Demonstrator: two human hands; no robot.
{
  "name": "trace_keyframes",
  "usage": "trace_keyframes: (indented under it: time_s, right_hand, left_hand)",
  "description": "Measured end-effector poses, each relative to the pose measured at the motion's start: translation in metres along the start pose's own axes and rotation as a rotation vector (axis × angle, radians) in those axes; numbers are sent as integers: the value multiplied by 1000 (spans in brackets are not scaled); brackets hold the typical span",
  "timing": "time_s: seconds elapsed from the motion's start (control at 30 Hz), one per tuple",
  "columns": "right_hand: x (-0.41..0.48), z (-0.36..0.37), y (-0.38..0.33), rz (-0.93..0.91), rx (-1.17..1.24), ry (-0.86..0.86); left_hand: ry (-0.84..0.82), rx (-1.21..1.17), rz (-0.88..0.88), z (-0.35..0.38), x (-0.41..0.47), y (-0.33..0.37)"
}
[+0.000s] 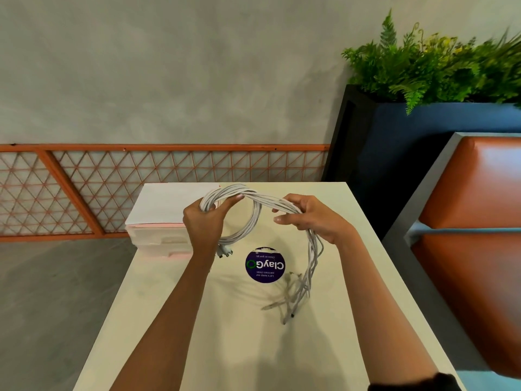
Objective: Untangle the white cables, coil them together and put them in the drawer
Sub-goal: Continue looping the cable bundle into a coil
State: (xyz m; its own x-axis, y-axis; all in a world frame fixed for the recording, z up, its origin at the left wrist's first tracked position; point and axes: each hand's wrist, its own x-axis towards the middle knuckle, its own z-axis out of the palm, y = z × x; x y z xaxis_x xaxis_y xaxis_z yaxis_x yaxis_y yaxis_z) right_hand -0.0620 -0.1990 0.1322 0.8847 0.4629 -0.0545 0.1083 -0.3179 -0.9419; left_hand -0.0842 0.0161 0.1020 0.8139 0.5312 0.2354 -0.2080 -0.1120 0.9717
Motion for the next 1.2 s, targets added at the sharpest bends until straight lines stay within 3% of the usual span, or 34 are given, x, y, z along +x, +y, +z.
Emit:
trace_keyframes:
  time_s: [0.3,0.5,0.6,0.77,0.87,1.07,1.2]
  right_hand:
    - [-3,1,52,183,-161,258]
    - [1,8,82,104,-271,570]
    - [-1,7,104,231,-425,601]
    - [-8,15,114,237,-138,748]
    - [-15,16,114,253,-5,628]
    - [-32,9,115,277,545,48]
    - [-35,9,128,269,765,-83]
  left_hand:
    - [97,-6,-31,-8,15,10]
    - [107,14,-73,-9,13,9]
    - [130,-22,-101,-14,19,7]
    - [102,-25,-113,-13,17,8]
    - [111,-42,-161,-15,20,8]
    - [139,-147,-282,-17,26,16]
    - [178,-160,-342,-21,28,20]
